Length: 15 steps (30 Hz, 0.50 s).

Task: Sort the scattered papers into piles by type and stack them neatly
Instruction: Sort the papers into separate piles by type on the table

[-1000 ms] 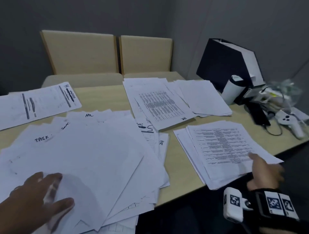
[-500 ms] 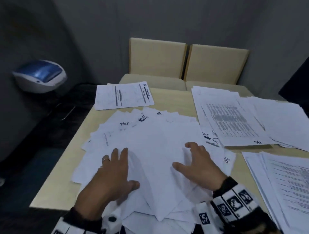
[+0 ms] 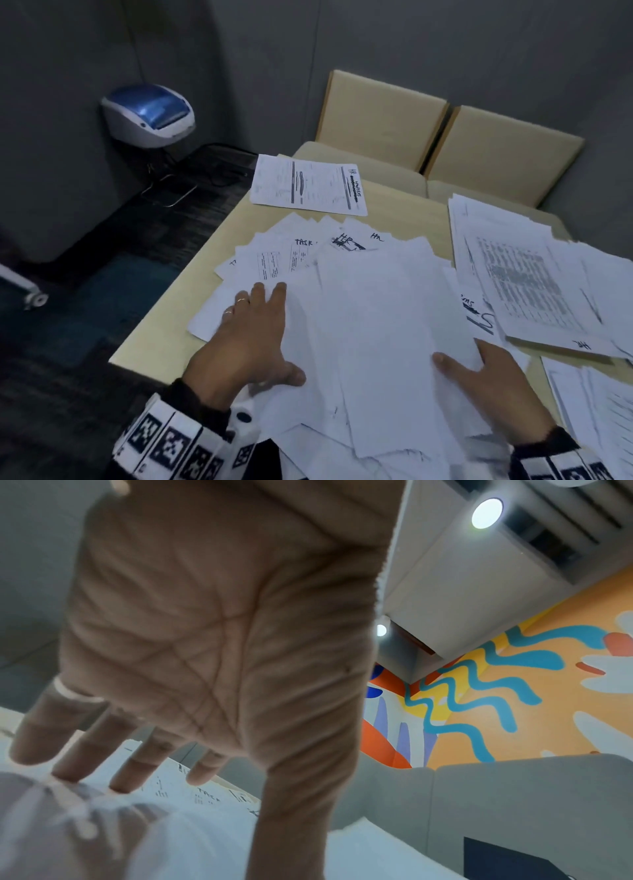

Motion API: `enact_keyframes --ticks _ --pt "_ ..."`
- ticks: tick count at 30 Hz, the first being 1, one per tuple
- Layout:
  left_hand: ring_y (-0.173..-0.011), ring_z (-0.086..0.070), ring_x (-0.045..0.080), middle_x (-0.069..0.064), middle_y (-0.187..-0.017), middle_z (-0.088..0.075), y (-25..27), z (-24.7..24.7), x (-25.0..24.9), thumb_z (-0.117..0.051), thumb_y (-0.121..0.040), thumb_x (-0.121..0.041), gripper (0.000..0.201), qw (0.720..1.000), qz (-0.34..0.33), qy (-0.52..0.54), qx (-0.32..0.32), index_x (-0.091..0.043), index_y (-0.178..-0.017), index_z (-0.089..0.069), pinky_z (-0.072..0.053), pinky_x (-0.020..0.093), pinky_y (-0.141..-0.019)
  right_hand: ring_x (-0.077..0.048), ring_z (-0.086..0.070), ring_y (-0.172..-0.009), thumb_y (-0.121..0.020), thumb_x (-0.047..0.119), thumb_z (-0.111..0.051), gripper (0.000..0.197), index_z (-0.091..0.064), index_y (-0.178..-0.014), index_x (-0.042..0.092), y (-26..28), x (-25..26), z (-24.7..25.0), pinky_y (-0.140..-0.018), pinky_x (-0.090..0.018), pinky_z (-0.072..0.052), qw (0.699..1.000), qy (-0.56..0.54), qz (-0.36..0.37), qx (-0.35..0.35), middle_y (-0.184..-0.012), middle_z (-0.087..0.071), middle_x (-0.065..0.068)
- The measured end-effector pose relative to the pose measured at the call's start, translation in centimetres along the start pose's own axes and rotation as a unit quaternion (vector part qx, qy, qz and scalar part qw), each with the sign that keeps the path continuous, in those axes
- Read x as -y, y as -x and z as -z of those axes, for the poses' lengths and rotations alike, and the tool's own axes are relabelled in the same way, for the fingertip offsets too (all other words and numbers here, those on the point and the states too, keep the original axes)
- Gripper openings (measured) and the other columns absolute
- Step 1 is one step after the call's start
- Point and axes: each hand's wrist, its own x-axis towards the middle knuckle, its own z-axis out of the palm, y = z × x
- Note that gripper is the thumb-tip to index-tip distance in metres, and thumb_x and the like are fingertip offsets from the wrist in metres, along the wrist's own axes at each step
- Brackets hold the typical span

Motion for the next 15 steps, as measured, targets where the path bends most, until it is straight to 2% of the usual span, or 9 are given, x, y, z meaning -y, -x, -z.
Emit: enact_keyframes --ticks 2,3,4,6,7,10,13,14,15 --pt "-0.152 -0.015 0.037 0.011 -0.163 -0.012 -0.1 0.2 0.5 -0.087 -0.062 -0.069 0.148 1.000 0.003 0.004 -0.025 -0.017 -0.163 0.008 -0.030 0.048 -0.122 -0.026 -0.071 -0.088 -0.072 0.062 -0.078 0.044 -0.072 -0.086 0.021 0.3 -2.8 0.4 -0.085 -0.046 -0.059 0.998 0.043 -0.021 -0.041 -0.090 -0.076 0.000" --pt "-0.147 -0.022 0.035 0.009 -0.156 -0.021 -0.2 0.2 0.6 -0.088 -0.059 -0.069 0.147 0.999 0.006 0.005 -0.033 -0.017 -0.162 0.001 -0.037 0.047 -0.117 -0.027 -0.070 -0.090 -0.066 0.065 -0.078 0.050 -0.071 -0.089 0.020 0.6 -3.5 0.6 -0.084 -0.046 -0.059 0.997 0.049 -0.037 -0.045 -0.095 -0.074 -0.003" --pt "-0.142 -0.028 0.034 0.007 -0.149 -0.026 -0.2 0.3 0.6 -0.090 -0.056 -0.069 0.143 0.999 0.008 0.005 -0.035 -0.017 -0.160 -0.006 -0.043 0.045 -0.111 -0.026 -0.070 -0.088 -0.068 0.057 -0.084 0.046 -0.070 -0.089 0.019 0.9 -3.9 0.9 -0.079 -0.043 -0.058 0.998 0.027 -0.035 -0.039 -0.095 -0.073 -0.004" --pt "-0.131 -0.038 0.029 0.004 -0.138 -0.031 -0.4 0.5 0.7 -0.093 -0.051 -0.067 0.135 0.999 0.010 0.009 -0.034 -0.020 -0.153 -0.019 -0.050 0.043 -0.102 -0.019 -0.070 -0.079 -0.076 0.025 -0.090 0.025 -0.069 -0.087 0.017 1.2 -4.3 1.4 -0.066 -0.033 -0.052 0.999 -0.015 -0.037 -0.026 -0.087 -0.074 -0.002" --pt "-0.128 -0.041 0.028 0.003 -0.136 -0.032 -0.5 0.6 0.8 -0.094 -0.049 -0.067 0.133 0.999 0.012 0.011 -0.031 -0.020 -0.151 -0.023 -0.050 0.043 -0.101 -0.017 -0.069 -0.078 -0.077 0.015 -0.090 0.024 -0.068 -0.087 0.015 1.2 -4.4 1.6 -0.064 -0.030 -0.048 0.999 -0.028 -0.036 -0.028 -0.084 -0.074 -0.001" --pt "-0.140 -0.030 0.032 0.006 -0.148 -0.026 -0.9 0.7 1.5 -0.091 -0.048 -0.073 0.136 0.999 0.021 0.004 -0.031 -0.022 -0.155 -0.023 -0.040 0.046 -0.113 -0.021 -0.071 -0.083 -0.075 0.009 -0.091 0.028 -0.068 -0.091 0.014 1.0 -5.5 1.6 -0.066 -0.031 -0.048 0.997 -0.066 -0.033 -0.018 -0.086 -0.076 -0.001" --pt "-0.157 -0.005 0.037 0.007 -0.171 0.001 -1.0 0.9 2.7 -0.084 -0.050 -0.082 0.151 0.999 0.039 -0.010 -0.021 -0.026 -0.164 -0.002 -0.008 0.052 -0.128 -0.023 -0.069 -0.088 -0.076 0.008 -0.091 0.046 -0.062 -0.111 0.015 1.1 -5.9 1.0 -0.071 -0.033 -0.047 0.990 -0.134 -0.027 -0.030 -0.092 -0.074 -0.003" --pt "-0.158 -0.005 0.036 0.004 -0.172 0.002 -1.0 1.1 3.1 -0.083 -0.051 -0.083 0.152 0.999 0.042 -0.007 -0.020 -0.026 -0.165 0.000 -0.003 0.052 -0.128 -0.025 -0.068 -0.090 -0.077 0.008 -0.089 0.052 -0.060 -0.120 0.016 1.0 -6.4 1.0 -0.075 -0.034 -0.046 0.985 -0.169 -0.032 -0.028 -0.097 -0.072 -0.008" --pt "-0.156 -0.011 0.035 0.003 -0.170 -0.006 -1.0 1.3 3.5 -0.083 -0.051 -0.082 0.149 0.999 0.043 -0.001 -0.026 -0.026 -0.164 -0.004 -0.003 0.052 -0.128 -0.026 -0.066 -0.093 -0.080 0.010 -0.087 0.054 -0.060 -0.126 0.014 1.3 -6.0 1.3 -0.079 -0.034 -0.046 0.977 -0.205 -0.037 -0.036 -0.101 -0.070 -0.011"
